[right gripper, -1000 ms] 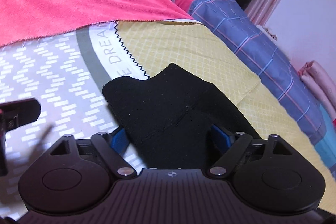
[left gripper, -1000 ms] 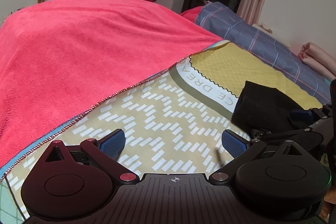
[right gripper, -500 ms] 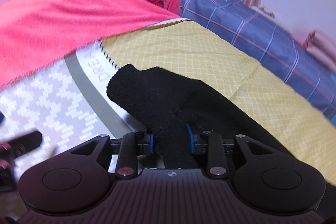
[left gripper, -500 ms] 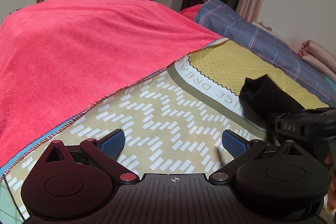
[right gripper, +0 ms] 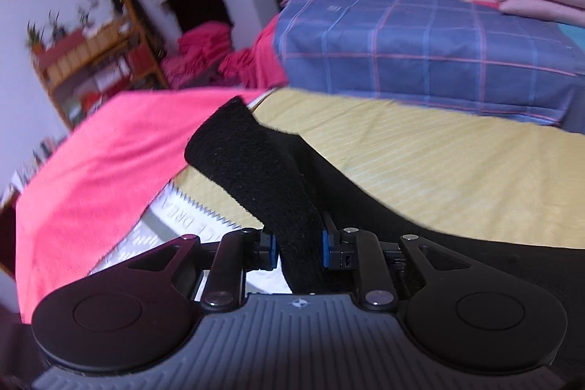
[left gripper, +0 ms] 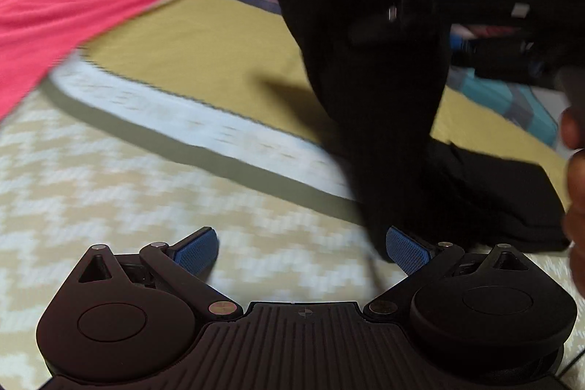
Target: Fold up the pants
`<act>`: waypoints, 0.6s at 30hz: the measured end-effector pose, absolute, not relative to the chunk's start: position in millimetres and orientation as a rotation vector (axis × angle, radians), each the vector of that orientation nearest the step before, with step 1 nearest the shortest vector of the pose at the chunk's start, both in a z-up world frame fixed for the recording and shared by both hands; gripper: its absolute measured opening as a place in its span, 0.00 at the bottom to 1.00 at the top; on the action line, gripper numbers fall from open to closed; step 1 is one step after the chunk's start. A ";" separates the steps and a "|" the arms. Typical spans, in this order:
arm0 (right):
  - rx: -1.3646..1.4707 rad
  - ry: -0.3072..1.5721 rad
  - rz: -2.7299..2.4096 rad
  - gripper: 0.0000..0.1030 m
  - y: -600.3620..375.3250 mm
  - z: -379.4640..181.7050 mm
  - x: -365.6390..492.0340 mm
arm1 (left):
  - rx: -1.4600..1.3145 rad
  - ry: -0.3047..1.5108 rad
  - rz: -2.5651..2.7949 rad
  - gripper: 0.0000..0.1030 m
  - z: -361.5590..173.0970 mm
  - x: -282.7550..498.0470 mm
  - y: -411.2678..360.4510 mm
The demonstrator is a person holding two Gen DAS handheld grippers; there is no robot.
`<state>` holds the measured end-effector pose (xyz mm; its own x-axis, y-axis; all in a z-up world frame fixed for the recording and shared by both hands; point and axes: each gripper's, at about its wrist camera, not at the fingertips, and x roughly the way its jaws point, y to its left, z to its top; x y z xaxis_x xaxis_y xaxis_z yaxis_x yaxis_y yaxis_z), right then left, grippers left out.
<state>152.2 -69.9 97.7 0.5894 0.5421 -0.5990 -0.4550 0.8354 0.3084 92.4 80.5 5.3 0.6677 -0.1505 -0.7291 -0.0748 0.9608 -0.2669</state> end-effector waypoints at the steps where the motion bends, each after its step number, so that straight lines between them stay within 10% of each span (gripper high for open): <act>1: 0.141 0.726 0.571 0.22 -85.2 102.7 151.1 | -0.283 0.855 -0.068 1.00 4.4 99.8 68.1; 10: 0.381 0.578 0.299 0.19 -280.0 91.0 118.4 | -0.287 0.884 -0.245 1.00 0.6 133.8 15.5; 18: 0.668 0.667 0.131 0.66 -389.8 20.5 108.3 | -0.239 0.877 -0.318 1.00 3.7 129.1 7.4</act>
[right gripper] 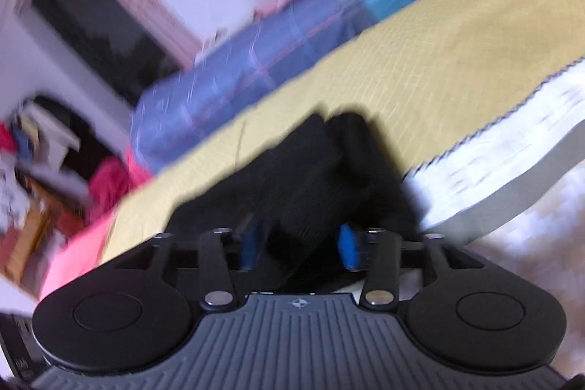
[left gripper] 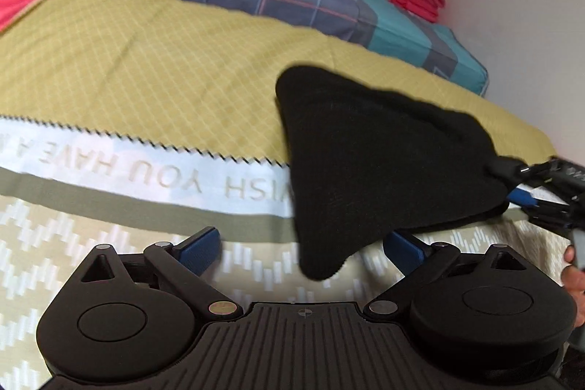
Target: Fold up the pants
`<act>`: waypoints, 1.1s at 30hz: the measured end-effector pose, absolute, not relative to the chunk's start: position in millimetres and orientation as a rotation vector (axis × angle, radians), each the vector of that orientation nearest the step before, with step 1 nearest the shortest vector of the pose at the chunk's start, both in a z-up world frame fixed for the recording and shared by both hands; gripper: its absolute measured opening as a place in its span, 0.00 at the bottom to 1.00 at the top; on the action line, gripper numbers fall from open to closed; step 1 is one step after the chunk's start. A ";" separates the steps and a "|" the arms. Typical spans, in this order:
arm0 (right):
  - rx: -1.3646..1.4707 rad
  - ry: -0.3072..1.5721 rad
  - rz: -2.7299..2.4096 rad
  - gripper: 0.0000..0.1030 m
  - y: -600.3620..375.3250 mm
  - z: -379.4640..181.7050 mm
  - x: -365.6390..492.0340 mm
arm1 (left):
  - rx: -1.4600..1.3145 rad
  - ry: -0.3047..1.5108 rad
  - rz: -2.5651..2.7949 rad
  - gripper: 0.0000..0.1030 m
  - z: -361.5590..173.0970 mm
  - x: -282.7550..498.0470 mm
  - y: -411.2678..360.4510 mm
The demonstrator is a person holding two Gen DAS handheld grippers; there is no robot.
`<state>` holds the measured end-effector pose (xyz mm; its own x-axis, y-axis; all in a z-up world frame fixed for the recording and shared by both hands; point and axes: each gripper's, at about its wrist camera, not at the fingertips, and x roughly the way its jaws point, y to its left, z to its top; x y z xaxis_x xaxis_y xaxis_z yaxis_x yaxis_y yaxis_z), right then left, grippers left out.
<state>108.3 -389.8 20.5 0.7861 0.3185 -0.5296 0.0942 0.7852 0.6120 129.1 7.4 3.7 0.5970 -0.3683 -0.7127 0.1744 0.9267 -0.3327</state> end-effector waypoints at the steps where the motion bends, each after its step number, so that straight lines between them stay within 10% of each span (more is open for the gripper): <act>1: 0.650 0.627 0.093 0.72 -394.8 26.4 106.1 | -0.244 0.871 -0.316 1.00 6.9 131.0 9.5; 3: 0.606 0.584 0.031 0.85 -399.1 34.9 107.4 | -0.247 0.869 -0.310 1.00 14.0 135.7 12.1; 12: 0.587 0.797 0.053 0.90 -400.5 -0.5 141.9 | -0.243 0.937 -0.380 1.00 24.3 144.0 11.4; 25: 0.252 0.602 0.026 0.94 -344.9 31.0 140.3 | -0.310 0.832 -0.263 1.00 53.8 166.6 31.9; 33: 0.215 0.744 0.090 0.98 -345.6 1.2 201.7 | -0.202 0.937 -0.208 1.00 -4.8 212.6 -30.3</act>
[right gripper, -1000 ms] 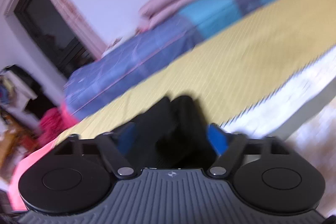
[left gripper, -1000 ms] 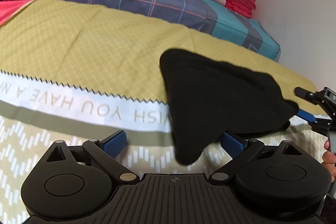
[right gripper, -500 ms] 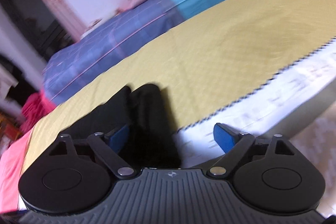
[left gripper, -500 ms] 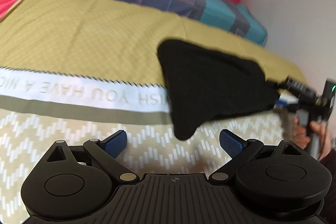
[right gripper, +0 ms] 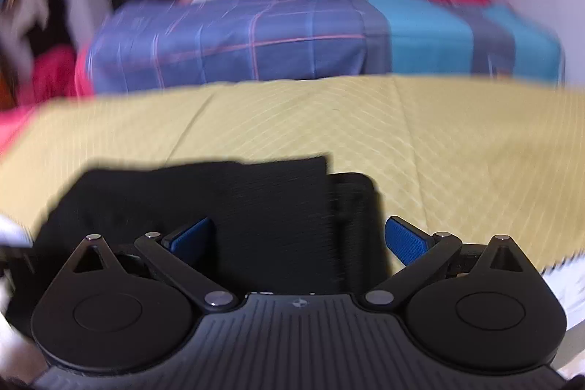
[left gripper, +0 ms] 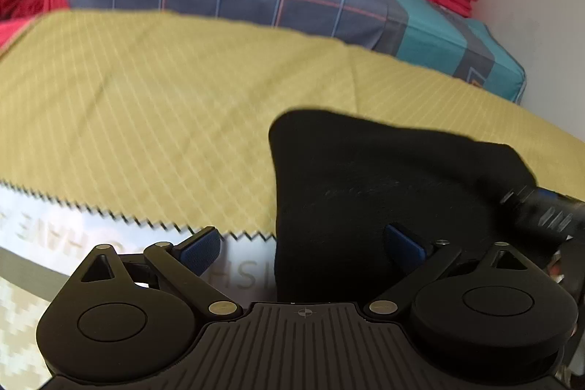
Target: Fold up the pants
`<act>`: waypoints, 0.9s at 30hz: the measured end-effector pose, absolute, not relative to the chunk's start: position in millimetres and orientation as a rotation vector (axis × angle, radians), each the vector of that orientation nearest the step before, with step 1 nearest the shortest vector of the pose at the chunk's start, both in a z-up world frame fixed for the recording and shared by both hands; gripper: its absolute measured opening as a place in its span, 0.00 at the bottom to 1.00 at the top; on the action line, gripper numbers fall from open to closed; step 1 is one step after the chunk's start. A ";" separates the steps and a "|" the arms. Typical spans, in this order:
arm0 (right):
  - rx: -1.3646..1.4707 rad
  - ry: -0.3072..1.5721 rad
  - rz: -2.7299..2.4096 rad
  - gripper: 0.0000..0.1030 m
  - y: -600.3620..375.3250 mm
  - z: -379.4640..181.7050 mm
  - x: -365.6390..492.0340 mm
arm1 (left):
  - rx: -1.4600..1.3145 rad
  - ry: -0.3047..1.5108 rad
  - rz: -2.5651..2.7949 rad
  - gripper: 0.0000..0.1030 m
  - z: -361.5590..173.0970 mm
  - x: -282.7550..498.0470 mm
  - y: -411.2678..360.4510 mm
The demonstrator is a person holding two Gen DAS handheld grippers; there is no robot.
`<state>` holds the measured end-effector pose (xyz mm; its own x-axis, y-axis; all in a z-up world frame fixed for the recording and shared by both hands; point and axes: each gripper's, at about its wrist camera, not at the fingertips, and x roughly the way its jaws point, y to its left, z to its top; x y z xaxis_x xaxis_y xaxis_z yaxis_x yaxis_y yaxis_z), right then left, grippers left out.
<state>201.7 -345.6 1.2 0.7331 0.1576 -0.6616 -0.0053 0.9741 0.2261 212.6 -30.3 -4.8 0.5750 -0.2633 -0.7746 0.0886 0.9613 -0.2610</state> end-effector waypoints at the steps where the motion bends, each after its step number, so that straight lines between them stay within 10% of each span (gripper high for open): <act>1: 0.325 0.746 0.067 0.98 -359.9 0.9 200.8 | -0.234 0.937 -0.213 1.00 -8.2 212.5 -26.0; 27: 0.434 0.808 0.197 0.98 -368.8 -3.1 162.4 | -0.272 0.932 -0.320 1.00 -14.7 222.5 -21.6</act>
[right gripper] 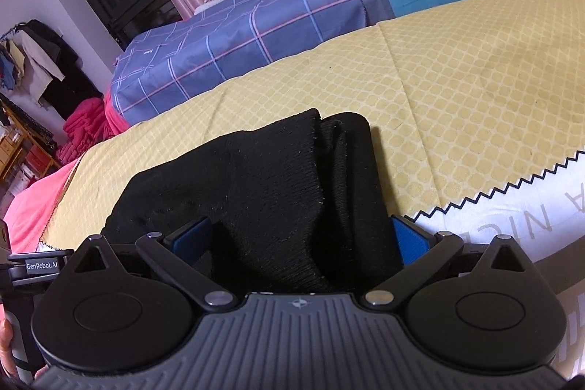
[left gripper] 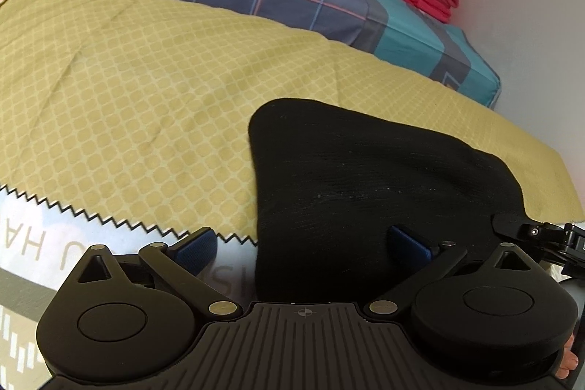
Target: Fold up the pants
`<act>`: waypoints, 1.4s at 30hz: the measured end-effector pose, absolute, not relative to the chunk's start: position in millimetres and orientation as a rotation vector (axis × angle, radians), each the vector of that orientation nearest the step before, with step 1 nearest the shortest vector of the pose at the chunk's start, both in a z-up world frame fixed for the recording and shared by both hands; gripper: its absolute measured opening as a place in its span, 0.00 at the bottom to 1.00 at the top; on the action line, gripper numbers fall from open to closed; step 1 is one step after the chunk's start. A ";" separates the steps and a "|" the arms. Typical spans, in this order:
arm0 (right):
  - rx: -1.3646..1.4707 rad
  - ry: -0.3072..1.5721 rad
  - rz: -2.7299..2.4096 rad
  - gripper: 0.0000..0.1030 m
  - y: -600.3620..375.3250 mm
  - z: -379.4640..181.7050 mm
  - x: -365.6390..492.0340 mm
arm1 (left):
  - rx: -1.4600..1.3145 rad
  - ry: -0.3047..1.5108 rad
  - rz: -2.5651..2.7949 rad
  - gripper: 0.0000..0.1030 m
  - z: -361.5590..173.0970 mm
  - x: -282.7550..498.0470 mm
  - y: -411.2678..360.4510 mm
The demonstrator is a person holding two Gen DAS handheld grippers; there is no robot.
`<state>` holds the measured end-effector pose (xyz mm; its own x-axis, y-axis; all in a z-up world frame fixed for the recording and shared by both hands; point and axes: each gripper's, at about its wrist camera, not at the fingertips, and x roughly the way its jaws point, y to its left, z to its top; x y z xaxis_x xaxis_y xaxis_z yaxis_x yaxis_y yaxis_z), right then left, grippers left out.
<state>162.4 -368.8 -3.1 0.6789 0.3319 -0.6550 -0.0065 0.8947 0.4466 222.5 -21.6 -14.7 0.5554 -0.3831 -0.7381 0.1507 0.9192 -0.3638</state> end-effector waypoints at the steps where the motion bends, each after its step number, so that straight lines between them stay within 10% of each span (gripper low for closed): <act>1: 0.427 0.805 0.191 0.96 -368.0 -3.1 161.6 | -0.275 0.935 -0.331 1.00 -15.9 223.7 -22.6; 7: 0.370 0.756 0.161 0.51 -353.4 12.3 146.1 | -0.278 0.921 -0.488 1.00 -5.7 218.9 -36.6; 12: 0.437 0.734 0.196 0.46 -356.2 46.5 119.9 | -0.195 0.785 -0.552 1.00 52.7 174.9 -44.5; 25: 0.464 0.750 0.192 0.60 -384.4 83.6 -47.0 | -0.148 0.847 -0.645 1.00 58.7 31.8 -48.8; 29: 0.413 0.803 -0.045 0.80 -399.5 39.5 -61.2 | -0.046 0.944 -0.459 1.00 1.7 23.5 -53.8; 42: 0.095 0.708 -0.029 0.86 -342.6 29.6 -2.2 | 0.079 0.890 -0.308 1.00 17.9 32.7 -64.4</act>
